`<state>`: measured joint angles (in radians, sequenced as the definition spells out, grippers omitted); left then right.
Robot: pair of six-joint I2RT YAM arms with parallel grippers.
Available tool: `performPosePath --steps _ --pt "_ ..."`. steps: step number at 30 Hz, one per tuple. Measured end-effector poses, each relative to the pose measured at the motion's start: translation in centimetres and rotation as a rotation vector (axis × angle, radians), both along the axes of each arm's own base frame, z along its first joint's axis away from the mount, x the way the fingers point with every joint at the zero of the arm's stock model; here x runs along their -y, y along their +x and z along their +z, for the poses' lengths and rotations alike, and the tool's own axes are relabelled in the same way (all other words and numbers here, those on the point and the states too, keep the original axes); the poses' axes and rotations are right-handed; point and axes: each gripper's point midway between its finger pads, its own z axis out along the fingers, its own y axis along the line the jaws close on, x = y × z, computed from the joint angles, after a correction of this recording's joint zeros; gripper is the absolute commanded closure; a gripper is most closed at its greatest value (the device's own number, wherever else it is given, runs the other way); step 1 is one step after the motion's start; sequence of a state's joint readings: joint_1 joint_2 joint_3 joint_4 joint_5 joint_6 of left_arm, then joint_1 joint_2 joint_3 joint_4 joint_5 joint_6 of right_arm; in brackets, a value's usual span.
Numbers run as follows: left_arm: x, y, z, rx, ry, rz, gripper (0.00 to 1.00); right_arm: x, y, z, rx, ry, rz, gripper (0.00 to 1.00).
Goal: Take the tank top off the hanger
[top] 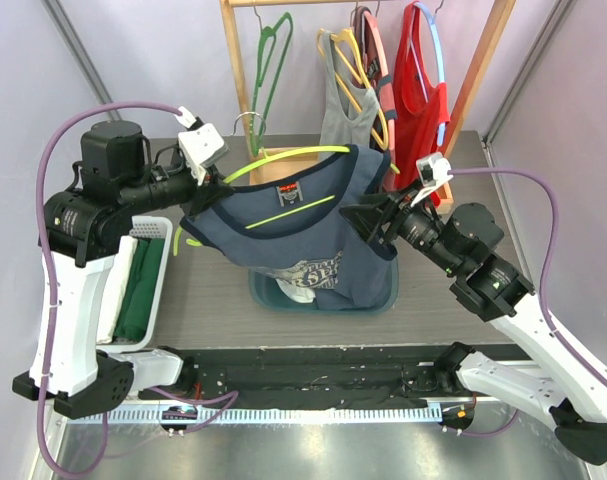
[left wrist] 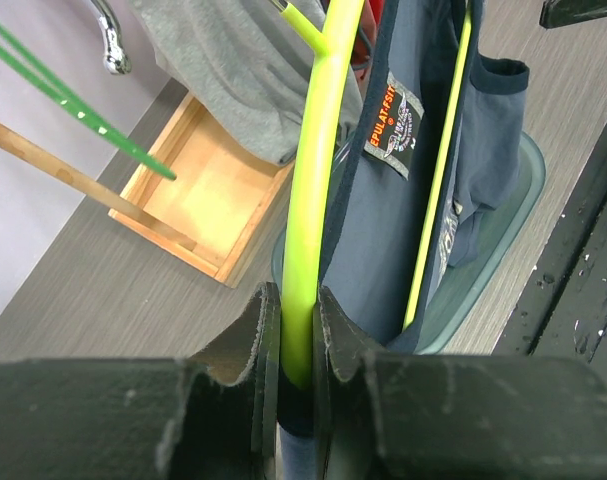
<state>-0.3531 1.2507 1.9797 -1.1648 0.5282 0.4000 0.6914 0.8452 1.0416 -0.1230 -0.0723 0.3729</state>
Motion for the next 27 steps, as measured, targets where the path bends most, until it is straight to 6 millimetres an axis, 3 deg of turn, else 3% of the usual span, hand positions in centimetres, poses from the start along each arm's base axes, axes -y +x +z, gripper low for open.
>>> performPosePath --steps 11,20,23,26,27 --pt "-0.1 -0.3 -0.3 -0.012 0.006 -0.004 1.00 1.4 -0.5 -1.7 -0.014 -0.028 -0.042 0.27" --pt "0.0 -0.5 -0.3 -0.013 0.007 -0.013 1.00 1.3 0.6 -2.7 -0.029 -0.061 -0.074 0.29" --pt "0.0 -0.6 -0.3 -0.013 0.004 -0.017 1.00 0.6 1.2 -3.4 -0.046 -0.075 -0.064 0.37" --pt "0.0 -0.6 -0.3 -0.013 0.004 -0.018 1.00 -0.2 1.6 -3.6 -0.053 -0.081 -0.040 0.55" --pt "0.0 -0.6 -0.3 -0.013 0.004 -0.018 1.00 -0.4 1.7 -3.5 -0.053 -0.080 -0.031 0.68"
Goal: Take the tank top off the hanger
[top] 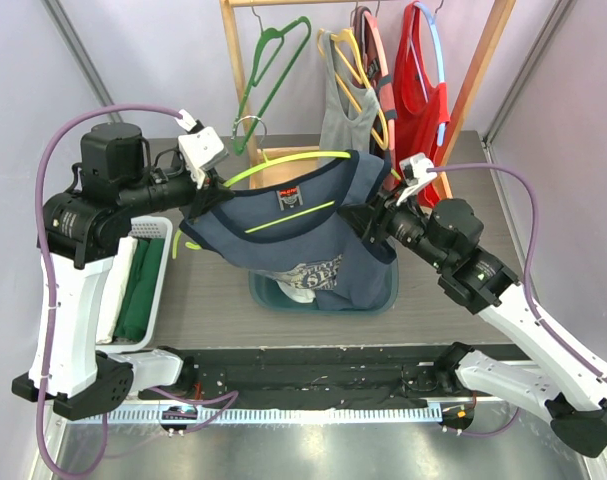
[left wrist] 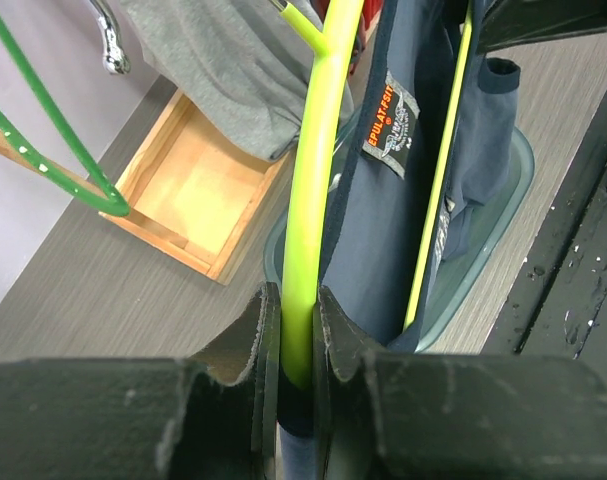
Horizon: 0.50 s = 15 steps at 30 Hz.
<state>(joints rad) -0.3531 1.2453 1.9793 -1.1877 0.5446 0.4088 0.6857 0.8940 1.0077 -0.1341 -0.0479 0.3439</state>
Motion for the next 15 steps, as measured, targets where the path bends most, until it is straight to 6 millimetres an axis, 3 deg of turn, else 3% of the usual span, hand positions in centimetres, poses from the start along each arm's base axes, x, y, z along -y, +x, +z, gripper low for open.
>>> performPosePath --steps 3,4,7,15 --pt "0.0 0.1 -0.3 -0.006 0.004 0.001 1.00 -0.4 -0.1 0.7 0.007 0.015 0.023 0.92" --pt "0.0 0.1 -0.5 -0.009 0.006 0.004 1.00 -0.5 -0.2 1.1 0.012 0.020 0.030 0.95" --pt "-0.3 0.5 -1.1 -0.018 0.020 0.026 1.00 -0.7 -0.7 2.1 0.019 0.039 0.053 0.99" --pt "-0.9 1.9 -2.8 -0.035 0.060 0.085 1.00 0.2 -1.8 3.7 0.030 0.056 0.054 0.99"
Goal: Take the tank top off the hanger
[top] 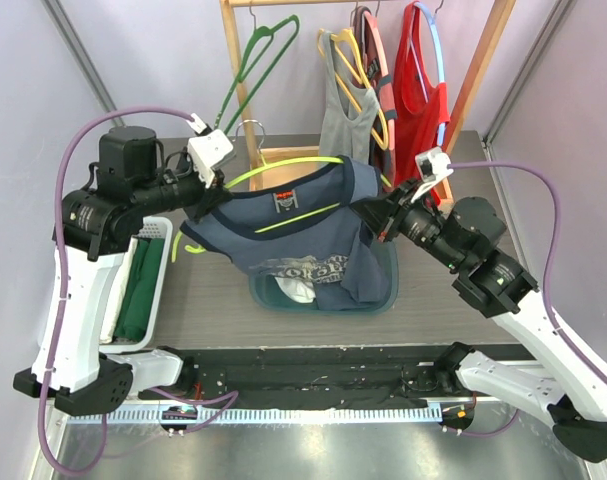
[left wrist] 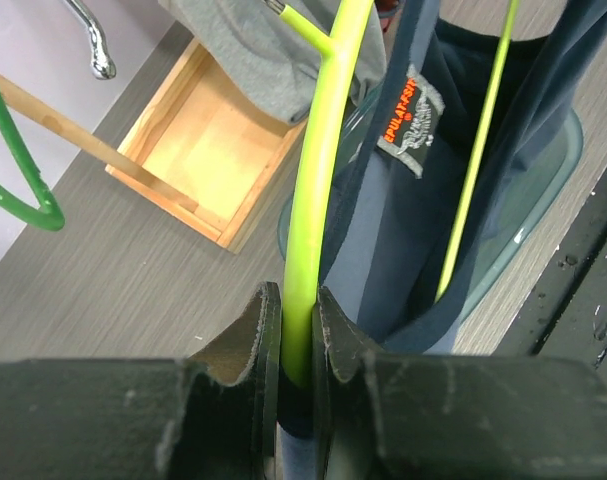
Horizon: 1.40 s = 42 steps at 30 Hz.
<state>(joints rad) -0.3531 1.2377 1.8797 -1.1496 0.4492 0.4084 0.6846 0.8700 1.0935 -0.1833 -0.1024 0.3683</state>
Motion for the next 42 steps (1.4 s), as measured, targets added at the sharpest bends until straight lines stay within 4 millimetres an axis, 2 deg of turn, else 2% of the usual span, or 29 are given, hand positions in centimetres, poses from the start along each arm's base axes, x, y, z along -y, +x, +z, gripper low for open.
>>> performPosePath --steps 6,12,19,25,29,32,38,42 --pt "0.0 0.0 -0.2 0.010 0.011 -0.009 1.00 2.7 1.5 1.9 0.023 0.020 -0.174 0.99" --pt "0.3 -1.9 -0.1 0.009 0.004 -0.083 1.00 6.3 3.9 2.7 0.039 0.015 -0.415 0.99" --pt "0.1 -2.4 0.6 0.034 0.011 -0.091 1.00 8.7 5.3 0.9 0.004 -0.046 -0.557 0.99" --pt "-0.1 -2.3 0.8 0.042 0.018 -0.082 1.00 10.4 4.9 -0.7 -0.028 -0.086 -0.606 0.99" --pt "0.0 -2.6 1.6 0.049 0.011 -0.095 1.00 11.4 4.6 -1.4 -0.047 -0.109 -0.633 0.99" --pt "0.3 -3.4 2.7 0.059 -0.009 -0.125 1.00 11.9 4.8 -2.4 -0.069 -0.134 -0.650 0.99" --pt "1.3 -6.5 6.2 0.138 -0.065 -0.263 1.00 12.1 5.4 -4.4 -0.109 -0.184 -0.656 0.99" --pt "1.8 -7.6 7.1 0.183 -0.076 -0.334 1.00 12.7 5.9 -5.0 -0.123 -0.198 -0.667 0.99"
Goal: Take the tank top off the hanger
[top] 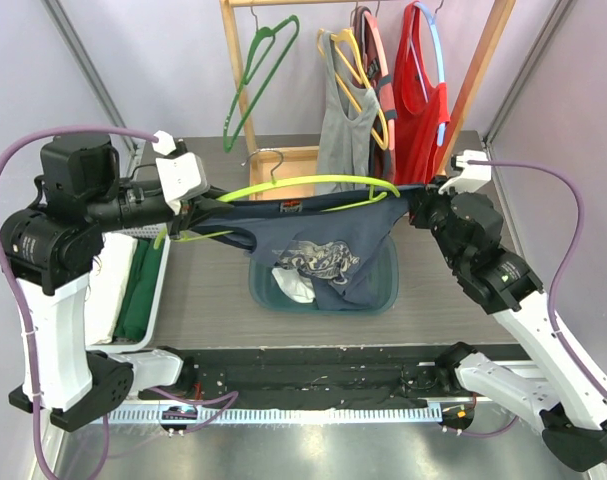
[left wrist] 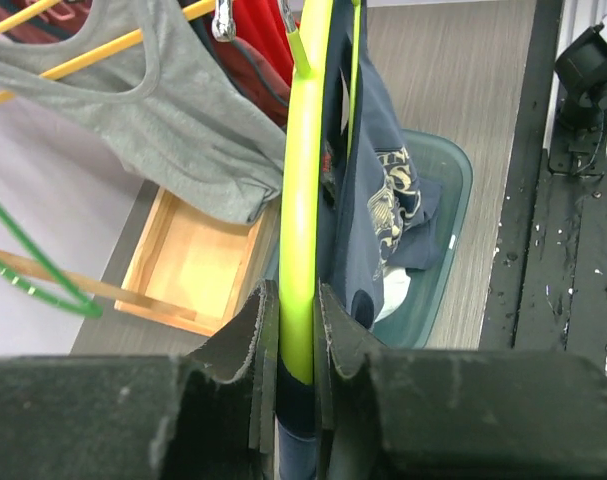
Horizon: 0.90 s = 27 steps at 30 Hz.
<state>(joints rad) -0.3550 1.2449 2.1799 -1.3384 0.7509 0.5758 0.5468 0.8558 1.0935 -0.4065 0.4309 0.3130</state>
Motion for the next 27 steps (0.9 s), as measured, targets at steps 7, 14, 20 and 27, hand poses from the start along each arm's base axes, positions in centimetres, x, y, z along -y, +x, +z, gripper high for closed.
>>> performPosePath --steps 7,14,20,27 --pt "0.3 0.1 -0.9 -0.033 0.007 -0.020 1.00 -0.8 0.6 -0.8 -0.029 -0.001 0.044 0.99" --pt "0.8 1.6 -1.9 -0.109 -0.001 0.010 1.00 -3.3 -0.9 -4.8 -0.056 -0.041 0.250 0.68" --pt "2.7 6.6 -1.2 -0.129 -0.035 0.043 1.00 -3.7 -2.8 -4.7 -0.018 -0.067 0.349 0.35" --pt "4.1 10.1 -0.8 -0.129 -0.060 0.049 1.00 -3.4 -6.1 -2.4 0.053 -0.115 0.451 0.17"
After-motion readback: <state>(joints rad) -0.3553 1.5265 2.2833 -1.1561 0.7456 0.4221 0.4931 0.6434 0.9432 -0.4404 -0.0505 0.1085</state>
